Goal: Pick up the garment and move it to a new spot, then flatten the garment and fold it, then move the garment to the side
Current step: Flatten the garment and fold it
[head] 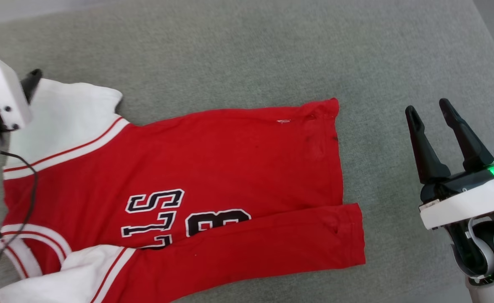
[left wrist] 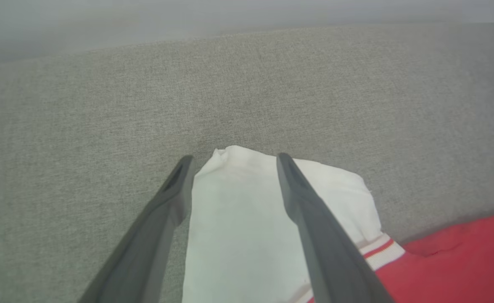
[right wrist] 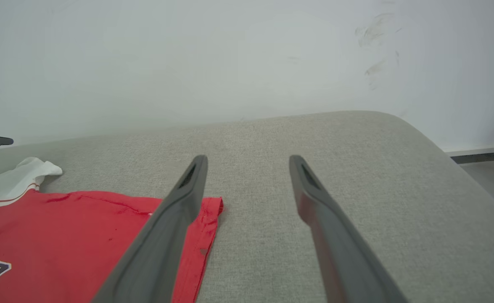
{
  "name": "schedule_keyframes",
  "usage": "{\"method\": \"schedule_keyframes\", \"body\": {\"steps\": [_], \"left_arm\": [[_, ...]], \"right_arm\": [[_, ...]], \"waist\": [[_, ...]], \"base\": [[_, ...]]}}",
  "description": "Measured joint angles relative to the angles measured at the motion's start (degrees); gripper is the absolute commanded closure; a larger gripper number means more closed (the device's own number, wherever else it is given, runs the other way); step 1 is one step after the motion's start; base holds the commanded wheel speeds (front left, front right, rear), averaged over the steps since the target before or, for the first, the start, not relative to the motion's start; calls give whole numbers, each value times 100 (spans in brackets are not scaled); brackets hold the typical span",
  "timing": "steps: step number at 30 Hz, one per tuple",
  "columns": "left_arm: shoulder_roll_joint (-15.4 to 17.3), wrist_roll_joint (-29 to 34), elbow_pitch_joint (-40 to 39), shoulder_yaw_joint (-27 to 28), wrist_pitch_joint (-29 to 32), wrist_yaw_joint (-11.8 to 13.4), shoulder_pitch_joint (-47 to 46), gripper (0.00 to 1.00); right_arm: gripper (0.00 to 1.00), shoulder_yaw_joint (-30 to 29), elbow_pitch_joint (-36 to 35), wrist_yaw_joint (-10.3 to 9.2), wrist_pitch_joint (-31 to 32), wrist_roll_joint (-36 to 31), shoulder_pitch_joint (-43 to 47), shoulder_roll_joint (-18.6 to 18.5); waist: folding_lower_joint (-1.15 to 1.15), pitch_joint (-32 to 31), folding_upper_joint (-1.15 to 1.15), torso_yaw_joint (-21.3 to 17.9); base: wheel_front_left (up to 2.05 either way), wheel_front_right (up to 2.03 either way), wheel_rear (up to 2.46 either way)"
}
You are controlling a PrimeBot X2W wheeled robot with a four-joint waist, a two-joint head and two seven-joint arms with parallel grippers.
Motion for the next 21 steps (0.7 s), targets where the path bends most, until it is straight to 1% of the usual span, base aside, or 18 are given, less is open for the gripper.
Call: {"method": "schedule_keyframes", "body": {"steps": [2,6,9,10,11,12,13,15,17,19,21], "left_arm": [[208,-44,98,-32,480,-30,-209,0],[497,-149,259,-60,1347,122,-372,0],[604,-245,242,-42,1784,280,-431,0],[659,-274,191,-24,1950,382,-456,15],[670,-283,177,-13,2018,436,-447,53],[667,-301,164,18,2048,504,-441,74],[651,-336,144,58,2045,570,-426,100],[592,-403,114,124,2020,681,-371,100],[450,-438,77,135,1898,723,-316,100],[345,-466,83,163,1756,770,-277,100],[238,-485,103,168,1603,767,-233,100]], "right_arm": [[0,16,-55,0,-24,23,-25,44],[0,73,-74,0,-35,103,-57,145],[0,91,-27,0,-71,160,-65,194],[0,99,29,0,-90,208,-71,212],[0,111,58,0,-88,224,-82,219],[0,118,77,0,-89,263,-93,220],[0,131,94,0,-87,308,-109,221],[0,152,132,0,-60,411,-119,215],[0,162,174,0,38,569,-139,160],[0,153,227,0,126,702,-208,54],[0,148,304,0,318,868,-300,-94]], "waist": [[0,158,0,-94],[0,437,0,-295],[0,611,0,-431],[-1,704,0,-505],[-1,738,0,-539],[-1,765,0,-567],[-1,788,0,-589],[-1,807,0,-608],[-1,796,0,-582],[-1,768,0,-534],[-1,719,0,-464]], "base": [[0,0,0],[0,0,0],[0,0,0],[0,0,0],[0,0,0],[0,0,0],[0,0,0],[0,0,0],[0,0,0],[0,0,0],[0,0,0]]}}
